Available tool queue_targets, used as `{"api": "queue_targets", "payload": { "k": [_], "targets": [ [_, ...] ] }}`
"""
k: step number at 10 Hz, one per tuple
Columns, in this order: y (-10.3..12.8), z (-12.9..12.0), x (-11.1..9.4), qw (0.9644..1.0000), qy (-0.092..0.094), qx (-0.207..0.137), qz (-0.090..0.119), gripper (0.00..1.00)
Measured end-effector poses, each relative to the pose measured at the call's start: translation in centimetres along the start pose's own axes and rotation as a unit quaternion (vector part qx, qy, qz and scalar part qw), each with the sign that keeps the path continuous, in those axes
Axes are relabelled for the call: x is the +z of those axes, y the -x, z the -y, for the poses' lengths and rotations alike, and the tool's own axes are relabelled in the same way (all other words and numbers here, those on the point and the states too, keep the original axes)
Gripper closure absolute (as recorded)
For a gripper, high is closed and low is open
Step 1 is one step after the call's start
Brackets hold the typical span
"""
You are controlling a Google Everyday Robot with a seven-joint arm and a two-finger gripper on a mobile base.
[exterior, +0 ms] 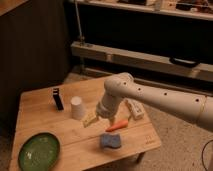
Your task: Place the pepper on the white sponge
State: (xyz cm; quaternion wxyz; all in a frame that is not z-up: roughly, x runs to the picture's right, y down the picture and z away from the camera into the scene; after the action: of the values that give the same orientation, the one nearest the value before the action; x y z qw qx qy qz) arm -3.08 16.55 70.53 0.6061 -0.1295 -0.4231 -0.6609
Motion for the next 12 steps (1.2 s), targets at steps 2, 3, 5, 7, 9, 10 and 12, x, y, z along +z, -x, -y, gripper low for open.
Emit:
{"api": "queue_targets", "payload": {
  "k": [2,3,5,7,9,10,12],
  "targets": [
    [-0.2,-2.7,-1.3,0.9953,0.028,0.083,-0.044,0.20],
    [0.0,-4.3,-2.1,0.9902,0.032,0.120,-0.063,0.20],
    [1.2,-8.9,-4.1,0.9732,0.036,0.200,-0.108,0.20],
    [1.8,-12.1,-5.2,0.9598,0.043,0.246,-0.127,0.20],
    [1.6,-13.3,-5.5,0.9550,0.059,0.257,-0.136,0.20],
    [0.7,-13.5,-5.2,0.9523,0.069,0.263,-0.138,0.20],
    [-1.3,-13.1,-4.4,0.9488,0.079,0.272,-0.141,0.20]
  ]
}}
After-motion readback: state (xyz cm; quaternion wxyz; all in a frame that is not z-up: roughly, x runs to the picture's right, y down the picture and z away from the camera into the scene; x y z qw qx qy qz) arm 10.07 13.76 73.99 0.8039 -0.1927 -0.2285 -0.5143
